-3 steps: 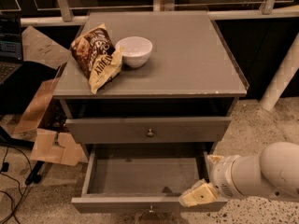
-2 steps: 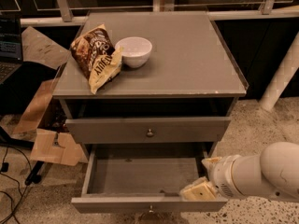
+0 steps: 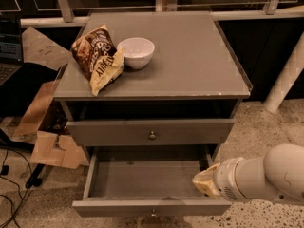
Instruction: Close middle drawer
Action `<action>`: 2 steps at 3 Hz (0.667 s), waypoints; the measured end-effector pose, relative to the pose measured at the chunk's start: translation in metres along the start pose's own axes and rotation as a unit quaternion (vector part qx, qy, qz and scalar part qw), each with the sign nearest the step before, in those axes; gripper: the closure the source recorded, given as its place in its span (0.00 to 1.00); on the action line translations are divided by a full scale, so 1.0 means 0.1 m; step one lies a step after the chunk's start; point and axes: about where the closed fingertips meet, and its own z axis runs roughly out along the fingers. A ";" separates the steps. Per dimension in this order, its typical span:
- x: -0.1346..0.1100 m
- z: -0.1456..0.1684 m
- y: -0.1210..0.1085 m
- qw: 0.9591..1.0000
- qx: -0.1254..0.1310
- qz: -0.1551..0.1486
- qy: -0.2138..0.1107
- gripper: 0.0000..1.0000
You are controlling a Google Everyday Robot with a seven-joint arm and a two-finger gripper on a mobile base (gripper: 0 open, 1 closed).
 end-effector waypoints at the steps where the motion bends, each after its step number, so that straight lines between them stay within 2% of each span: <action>1: 0.00 0.00 0.00 1.000 0.000 0.000 0.000 1.00; 2: 0.09 0.12 0.01 1.000 0.006 0.019 -0.001 1.00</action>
Offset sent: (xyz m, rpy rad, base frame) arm -0.0031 0.0021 -0.0431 0.0296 0.0358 -0.1025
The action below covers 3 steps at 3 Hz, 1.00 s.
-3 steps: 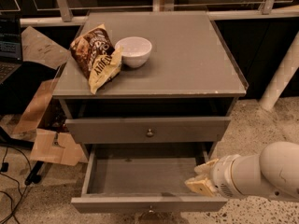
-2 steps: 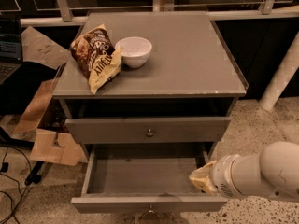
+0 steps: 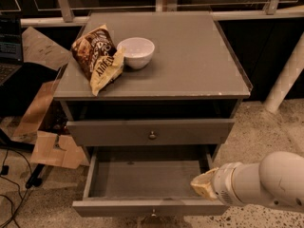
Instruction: Close middle drawer
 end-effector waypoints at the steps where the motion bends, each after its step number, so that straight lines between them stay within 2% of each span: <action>1: 0.22 0.32 -0.02 0.999 -0.003 0.034 -0.002 1.00; 2: 0.54 0.74 -0.06 0.997 -0.001 0.083 -0.005 1.00; 3: 0.88 1.16 -0.14 0.993 0.012 0.121 0.006 1.00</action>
Offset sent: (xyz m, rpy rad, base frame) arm 0.0068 -0.0078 -0.1651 0.1154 0.1000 -0.2661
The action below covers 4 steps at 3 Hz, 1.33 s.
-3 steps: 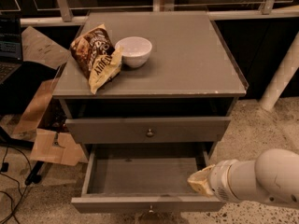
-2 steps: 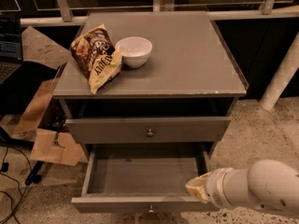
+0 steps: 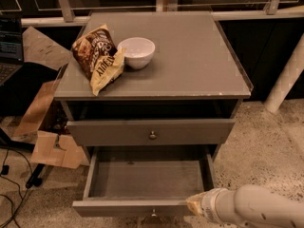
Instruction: Close middle drawer
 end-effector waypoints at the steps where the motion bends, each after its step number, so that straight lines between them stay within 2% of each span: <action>1: 0.26 0.31 -0.07 0.999 0.006 0.027 0.017 1.00; 3: 0.76 0.62 -0.13 0.997 0.007 0.061 0.054 1.00; 4: 0.90 0.75 -0.19 0.995 0.004 0.065 0.070 1.00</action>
Offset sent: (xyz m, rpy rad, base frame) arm -0.0267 -0.0115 -0.1059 -0.0194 0.1469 -0.1087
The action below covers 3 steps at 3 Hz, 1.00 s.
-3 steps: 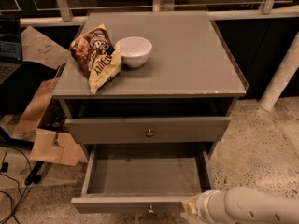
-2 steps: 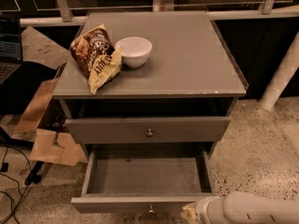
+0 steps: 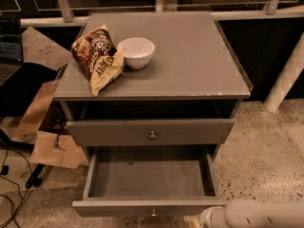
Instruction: Close middle drawer
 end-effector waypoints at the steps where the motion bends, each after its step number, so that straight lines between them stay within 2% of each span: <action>1: -0.05 0.20 -0.14 1.000 -0.007 -0.017 0.009 1.00; 3: -0.36 0.37 -0.34 0.999 -0.001 -0.044 -0.002 1.00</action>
Offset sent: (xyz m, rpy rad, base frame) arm 0.0927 -0.0072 -0.0414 -0.0286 -0.0558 0.0934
